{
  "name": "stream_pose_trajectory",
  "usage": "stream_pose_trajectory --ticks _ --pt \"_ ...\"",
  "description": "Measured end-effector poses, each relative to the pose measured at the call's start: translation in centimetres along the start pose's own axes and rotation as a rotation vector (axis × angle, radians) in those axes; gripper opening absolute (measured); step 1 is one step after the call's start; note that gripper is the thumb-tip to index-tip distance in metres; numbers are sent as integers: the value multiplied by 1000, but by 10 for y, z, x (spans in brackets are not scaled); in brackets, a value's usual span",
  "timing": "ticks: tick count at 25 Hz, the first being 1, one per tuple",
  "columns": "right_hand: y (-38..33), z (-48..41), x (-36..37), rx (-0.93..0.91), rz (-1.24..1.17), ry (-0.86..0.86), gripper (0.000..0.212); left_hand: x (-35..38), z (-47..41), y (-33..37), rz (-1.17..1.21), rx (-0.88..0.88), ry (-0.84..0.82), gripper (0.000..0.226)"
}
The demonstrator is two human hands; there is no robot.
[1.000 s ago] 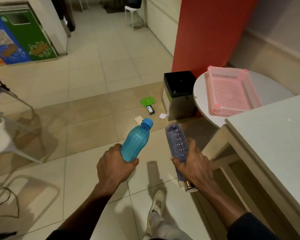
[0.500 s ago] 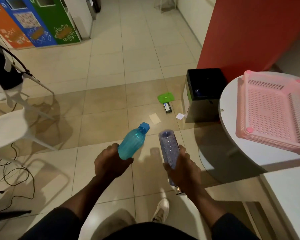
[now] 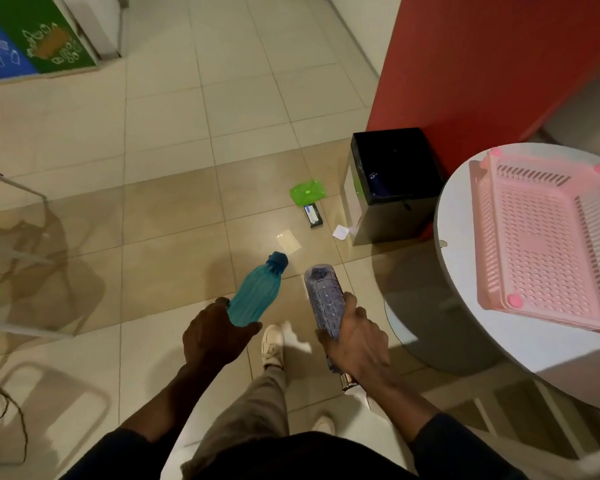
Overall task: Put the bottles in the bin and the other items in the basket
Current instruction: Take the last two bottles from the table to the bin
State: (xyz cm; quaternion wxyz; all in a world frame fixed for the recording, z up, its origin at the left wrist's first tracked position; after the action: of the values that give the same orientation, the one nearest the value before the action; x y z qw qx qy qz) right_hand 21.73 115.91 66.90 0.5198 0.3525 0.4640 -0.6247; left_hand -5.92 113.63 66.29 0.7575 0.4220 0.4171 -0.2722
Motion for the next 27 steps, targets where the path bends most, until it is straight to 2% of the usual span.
stream_pose_trajectory --ticks 9,13,18,23,27 --pt "-49 -131 -51 204 -114 19 74 -44 -180 50 -61 134 -94 68" --pt "-50 -169 -66 300 -146 9 75 -46 -225 83 -69 188 -140 65" --pt "-32 -215 -79 372 -189 -2 77 -25 -260 132 -87 255 -210 63" --pt "3 -284 -88 422 -243 -19 79 3 -308 194 -130 354 -207 73" --pt "34 -338 -106 400 -307 -36 82 13 -349 243 -156 330 -188 75"
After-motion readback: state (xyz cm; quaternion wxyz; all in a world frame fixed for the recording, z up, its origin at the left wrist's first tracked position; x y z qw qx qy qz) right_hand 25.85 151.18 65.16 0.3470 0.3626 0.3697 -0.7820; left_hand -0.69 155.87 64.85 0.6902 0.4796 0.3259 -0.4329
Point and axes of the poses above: each hand's wrist, its own z-axis away from the middle knuckle, its own x-axis out of the palm, y = z × x, the point moved 4 cm from there along -z, towards the middle knuckle, and after that the axes turned 8 degrees about z, right-handed, at the moved point
